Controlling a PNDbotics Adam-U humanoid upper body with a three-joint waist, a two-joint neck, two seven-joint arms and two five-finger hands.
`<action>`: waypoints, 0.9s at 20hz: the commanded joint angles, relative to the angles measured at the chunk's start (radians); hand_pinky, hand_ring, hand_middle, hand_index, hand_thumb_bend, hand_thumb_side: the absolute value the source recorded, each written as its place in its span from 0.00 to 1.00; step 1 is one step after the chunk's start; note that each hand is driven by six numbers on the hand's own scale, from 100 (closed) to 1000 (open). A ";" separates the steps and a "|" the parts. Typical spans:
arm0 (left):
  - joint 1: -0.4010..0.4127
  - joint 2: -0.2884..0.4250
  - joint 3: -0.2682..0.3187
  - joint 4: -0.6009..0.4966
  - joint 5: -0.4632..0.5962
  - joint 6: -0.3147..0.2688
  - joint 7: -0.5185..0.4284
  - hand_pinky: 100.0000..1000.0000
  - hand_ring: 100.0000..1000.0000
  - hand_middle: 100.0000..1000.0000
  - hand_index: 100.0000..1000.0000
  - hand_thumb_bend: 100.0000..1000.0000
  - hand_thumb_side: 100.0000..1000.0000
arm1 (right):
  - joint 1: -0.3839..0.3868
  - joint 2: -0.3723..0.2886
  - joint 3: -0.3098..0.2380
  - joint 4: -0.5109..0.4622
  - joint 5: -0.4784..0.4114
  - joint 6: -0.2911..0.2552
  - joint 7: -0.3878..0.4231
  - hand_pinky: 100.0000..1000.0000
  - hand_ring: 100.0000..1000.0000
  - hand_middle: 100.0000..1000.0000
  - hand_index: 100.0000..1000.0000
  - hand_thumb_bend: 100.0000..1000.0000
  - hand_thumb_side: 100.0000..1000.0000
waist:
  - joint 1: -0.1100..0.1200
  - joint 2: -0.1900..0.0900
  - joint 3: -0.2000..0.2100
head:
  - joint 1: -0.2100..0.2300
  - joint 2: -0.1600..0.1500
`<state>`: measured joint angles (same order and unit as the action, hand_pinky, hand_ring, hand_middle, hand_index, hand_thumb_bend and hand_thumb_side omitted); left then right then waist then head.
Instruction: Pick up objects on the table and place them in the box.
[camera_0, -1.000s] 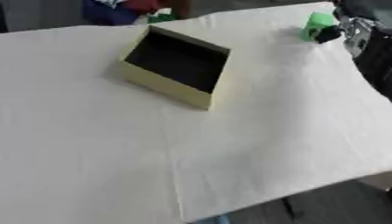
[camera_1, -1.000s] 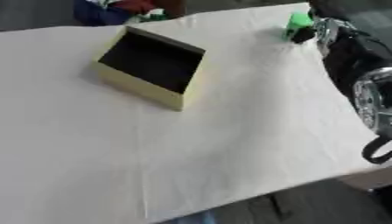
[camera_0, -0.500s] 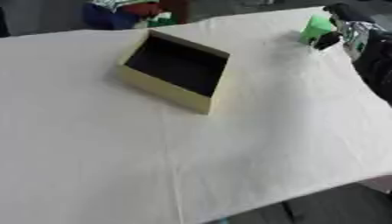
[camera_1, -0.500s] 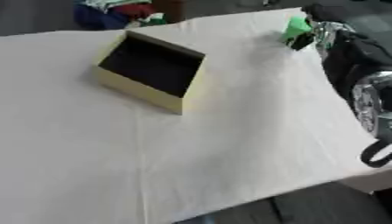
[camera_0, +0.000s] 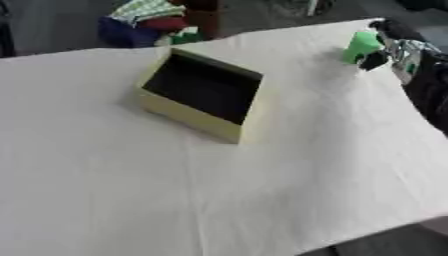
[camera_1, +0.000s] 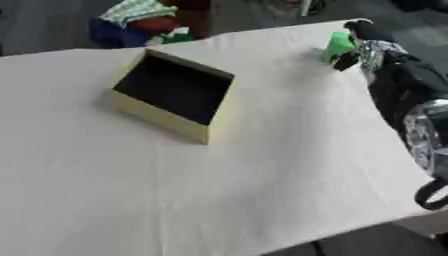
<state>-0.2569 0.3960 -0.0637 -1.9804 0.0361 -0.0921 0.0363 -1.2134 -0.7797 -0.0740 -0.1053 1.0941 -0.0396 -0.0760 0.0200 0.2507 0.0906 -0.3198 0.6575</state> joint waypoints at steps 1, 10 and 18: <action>-0.007 0.022 0.003 -0.020 0.008 -0.003 -0.005 0.68 0.48 0.44 0.80 0.00 0.73 | -0.014 -0.031 -0.005 -0.024 -0.003 0.003 0.001 0.87 1.00 0.92 1.00 0.06 0.10 | 0.002 -0.012 -0.002 | -0.001 -0.016; -0.006 0.016 0.003 -0.020 0.012 -0.006 -0.010 0.69 0.48 0.44 0.80 0.00 0.73 | -0.008 -0.019 -0.001 -0.013 -0.015 0.018 0.010 0.87 1.00 0.90 1.00 0.02 0.11 | 0.015 -0.003 0.001 | -0.008 -0.011; -0.008 0.012 0.002 -0.020 0.016 -0.008 -0.014 0.69 0.48 0.43 0.80 0.00 0.74 | -0.002 -0.006 0.014 0.005 -0.020 0.041 -0.021 0.81 0.95 0.74 0.88 0.02 0.00 | 0.019 0.002 0.008 | -0.012 -0.007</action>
<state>-0.2563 0.3945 -0.0638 -1.9804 0.0458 -0.0982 0.0250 -1.2054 -0.7779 -0.0664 -0.1046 1.0778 -0.0032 -0.0907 0.0386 0.2650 0.0972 -0.3289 0.6540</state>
